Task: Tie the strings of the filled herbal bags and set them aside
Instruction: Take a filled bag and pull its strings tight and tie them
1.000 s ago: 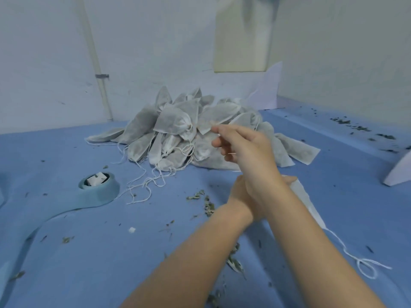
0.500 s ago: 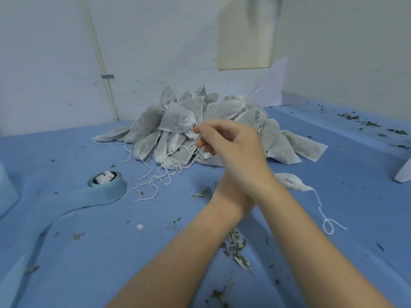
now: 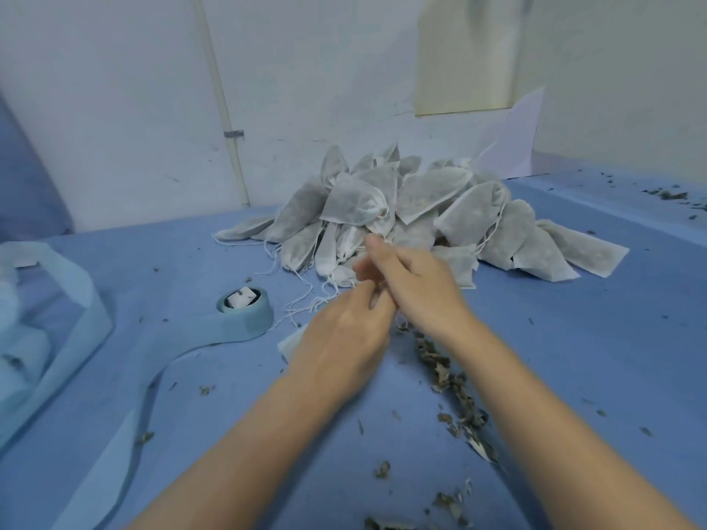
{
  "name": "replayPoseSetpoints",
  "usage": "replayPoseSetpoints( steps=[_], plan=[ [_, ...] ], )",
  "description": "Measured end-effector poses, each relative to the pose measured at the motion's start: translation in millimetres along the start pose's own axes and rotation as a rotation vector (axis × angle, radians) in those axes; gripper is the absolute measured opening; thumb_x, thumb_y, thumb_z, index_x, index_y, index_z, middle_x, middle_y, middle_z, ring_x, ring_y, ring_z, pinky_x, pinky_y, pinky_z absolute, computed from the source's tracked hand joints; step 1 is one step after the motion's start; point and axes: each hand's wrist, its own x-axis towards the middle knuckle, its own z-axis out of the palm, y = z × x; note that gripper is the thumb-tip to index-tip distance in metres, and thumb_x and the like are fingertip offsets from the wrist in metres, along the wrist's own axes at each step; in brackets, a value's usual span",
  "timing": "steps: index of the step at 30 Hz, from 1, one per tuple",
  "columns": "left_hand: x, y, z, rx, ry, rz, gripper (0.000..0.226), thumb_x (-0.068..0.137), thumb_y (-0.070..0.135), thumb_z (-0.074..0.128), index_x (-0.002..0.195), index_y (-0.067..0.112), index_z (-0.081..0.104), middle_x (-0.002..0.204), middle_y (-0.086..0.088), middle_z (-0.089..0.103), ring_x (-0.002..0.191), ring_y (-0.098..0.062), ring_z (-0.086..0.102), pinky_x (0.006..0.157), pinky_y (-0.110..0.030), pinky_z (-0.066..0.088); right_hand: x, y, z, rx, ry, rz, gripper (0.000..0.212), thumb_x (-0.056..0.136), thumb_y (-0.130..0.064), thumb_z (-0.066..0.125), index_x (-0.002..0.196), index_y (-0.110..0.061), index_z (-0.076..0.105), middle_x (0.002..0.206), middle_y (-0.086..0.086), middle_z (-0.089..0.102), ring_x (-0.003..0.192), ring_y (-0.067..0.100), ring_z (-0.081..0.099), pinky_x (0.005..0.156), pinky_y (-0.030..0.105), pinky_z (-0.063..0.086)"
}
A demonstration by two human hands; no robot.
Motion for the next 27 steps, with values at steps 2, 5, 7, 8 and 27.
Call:
replayPoseSetpoints(
  steps=[2, 5, 7, 8, 27],
  plan=[
    [-2, -5, -5, -0.044, 0.026, -0.037, 0.026, 0.055, -0.008, 0.070, 0.078, -0.003, 0.061, 0.074, -0.017, 0.062, 0.056, -0.033, 0.058, 0.044, -0.030, 0.037, -2, 8, 3, -0.093, -0.026, 0.027, 0.053, 0.098, -0.051, 0.036, 0.065, -0.026, 0.068, 0.058, -0.019, 0.065, 0.064, -0.013, 0.057, 0.063, 0.004, 0.039],
    [-5, -11, -10, -0.098, 0.082, -0.133, 0.037, 0.051, -0.010, 0.068, 0.081, 0.004, 0.053, 0.067, -0.011, 0.057, 0.055, -0.033, 0.054, 0.052, -0.029, 0.014, -3, 19, 4, -0.237, -0.041, 0.070, 0.062, 0.100, -0.049, 0.032, 0.055, -0.015, 0.057, 0.041, -0.012, 0.053, 0.050, -0.006, 0.051, 0.057, 0.008, 0.037],
    [-3, -13, -9, -0.178, 0.050, -0.240, 0.040, 0.066, -0.007, 0.056, 0.101, 0.009, 0.045, 0.086, -0.007, 0.062, 0.074, -0.034, 0.057, 0.056, -0.028, 0.015, -2, 22, 5, -0.290, -0.040, 0.073, 0.057, 0.099, -0.044, 0.042, 0.053, -0.011, 0.048, 0.038, -0.007, 0.041, 0.044, 0.003, 0.044, 0.050, 0.016, 0.034],
    [-3, -14, -7, -0.195, 0.028, -0.270, 0.045, 0.072, -0.004, 0.051, 0.112, 0.011, 0.038, 0.100, -0.002, 0.062, 0.085, -0.032, 0.057, 0.059, -0.028, 0.019, -2, 23, 6, -0.298, -0.040, 0.065, 0.054, 0.097, -0.041, 0.048, 0.053, -0.010, 0.046, 0.038, -0.007, 0.038, 0.043, 0.005, 0.041, 0.048, 0.018, 0.033],
    [-3, -27, 6, -0.589, -0.014, -0.389, 0.028, 0.094, 0.030, 0.049, 0.121, 0.022, 0.046, 0.056, 0.009, 0.039, 0.068, -0.023, 0.046, 0.071, -0.036, 0.043, 0, 29, 13, -0.185, 0.190, 0.108, 0.055, 0.091, -0.044, 0.056, 0.052, -0.006, 0.053, 0.050, 0.001, 0.057, 0.046, 0.004, 0.044, 0.050, 0.013, 0.035]
  ],
)
